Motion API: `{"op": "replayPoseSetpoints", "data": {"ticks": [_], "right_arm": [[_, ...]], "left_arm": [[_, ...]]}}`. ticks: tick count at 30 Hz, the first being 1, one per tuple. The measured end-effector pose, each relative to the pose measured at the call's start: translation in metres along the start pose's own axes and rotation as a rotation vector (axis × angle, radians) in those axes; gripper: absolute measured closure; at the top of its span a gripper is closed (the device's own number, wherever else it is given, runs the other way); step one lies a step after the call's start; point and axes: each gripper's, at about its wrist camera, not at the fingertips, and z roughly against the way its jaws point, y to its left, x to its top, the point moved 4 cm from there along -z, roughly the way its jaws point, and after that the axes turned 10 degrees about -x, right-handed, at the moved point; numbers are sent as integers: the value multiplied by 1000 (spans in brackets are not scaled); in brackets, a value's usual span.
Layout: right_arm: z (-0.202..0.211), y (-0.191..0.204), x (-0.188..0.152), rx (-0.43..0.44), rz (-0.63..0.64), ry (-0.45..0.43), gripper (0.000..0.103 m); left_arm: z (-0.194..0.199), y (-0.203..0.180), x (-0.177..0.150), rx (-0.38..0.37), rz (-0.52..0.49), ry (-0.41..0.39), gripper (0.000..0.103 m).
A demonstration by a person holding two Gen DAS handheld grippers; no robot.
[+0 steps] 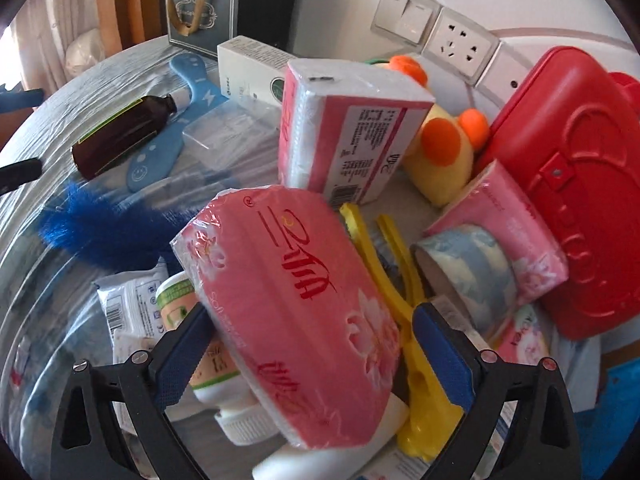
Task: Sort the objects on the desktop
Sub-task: 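Grasp the brown syrup bottle with the left tool while the right grasps the pink tissue pack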
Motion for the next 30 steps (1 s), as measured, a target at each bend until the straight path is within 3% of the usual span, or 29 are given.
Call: {"op": "replayPoseSetpoints", "data": {"ticks": [4,8,12,14,16,17,21,30], "right_arm": [[-6,0,5,56,-36,-3,17],[-8,1,7,65,-46,4,18],[-13,2,10,49,-45,11,18],[-15,4,12,23,-50,23,19],[-16,7,14,-22,-50,27,24],[-16,8,14,-40,-48,27,28],[-4,8,15,-54,-76,10,41],[45,-12,-4,36,-249,-35,43]], "left_arm": [[-38,22,7,11,52,51,2],[-68,30,3,-17,60,106,2],[-88,26,-10,22,31,167,3],[-84,30,-10,-1,71,146,8],[-80,30,-12,-32,74,134,44],[-77,28,-12,-38,62,133,52],[-64,21,-11,-42,22,104,52],[-3,-8,-9,-88,-31,0,52]]}}
